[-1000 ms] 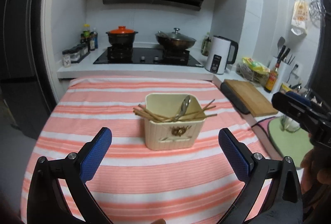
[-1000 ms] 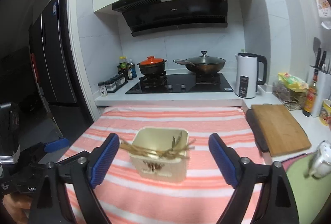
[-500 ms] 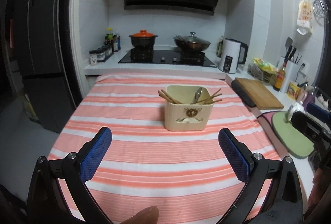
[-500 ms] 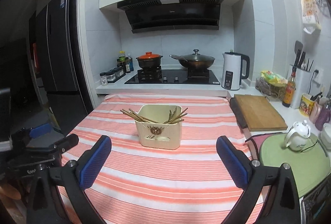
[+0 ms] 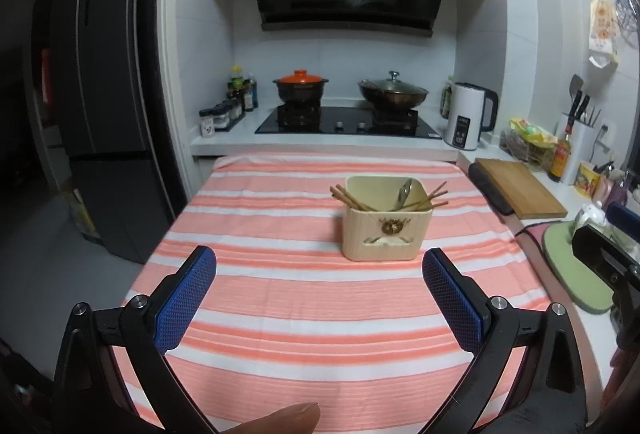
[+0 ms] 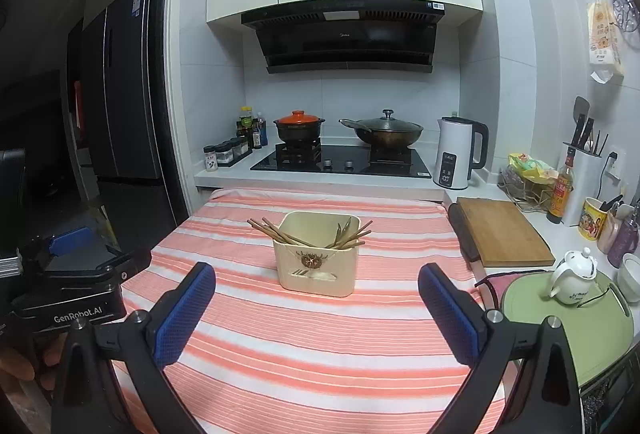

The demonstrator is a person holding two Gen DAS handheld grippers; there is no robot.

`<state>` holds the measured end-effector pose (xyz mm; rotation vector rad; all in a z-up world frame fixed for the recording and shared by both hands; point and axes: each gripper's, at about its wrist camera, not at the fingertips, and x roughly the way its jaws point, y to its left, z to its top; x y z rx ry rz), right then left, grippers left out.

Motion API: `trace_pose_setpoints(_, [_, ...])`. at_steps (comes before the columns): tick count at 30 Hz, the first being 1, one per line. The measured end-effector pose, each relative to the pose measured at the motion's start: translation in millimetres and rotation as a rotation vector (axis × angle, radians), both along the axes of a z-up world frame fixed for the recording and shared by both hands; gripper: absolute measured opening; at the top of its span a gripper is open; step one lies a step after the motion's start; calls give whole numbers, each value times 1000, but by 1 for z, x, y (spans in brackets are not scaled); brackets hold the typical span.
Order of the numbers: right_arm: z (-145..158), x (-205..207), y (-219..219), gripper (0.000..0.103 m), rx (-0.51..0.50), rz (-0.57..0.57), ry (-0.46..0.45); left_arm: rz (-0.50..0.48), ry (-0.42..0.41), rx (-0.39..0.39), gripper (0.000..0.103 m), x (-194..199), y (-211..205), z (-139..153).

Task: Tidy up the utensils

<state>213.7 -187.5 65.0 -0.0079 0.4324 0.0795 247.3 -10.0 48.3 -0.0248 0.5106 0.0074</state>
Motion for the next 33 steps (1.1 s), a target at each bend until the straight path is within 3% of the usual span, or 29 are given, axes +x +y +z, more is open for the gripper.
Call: trace_pose_setpoints(33, [4,-3,3,103,-20,14,-5,-25,6,-8,103,-3,-3,3])
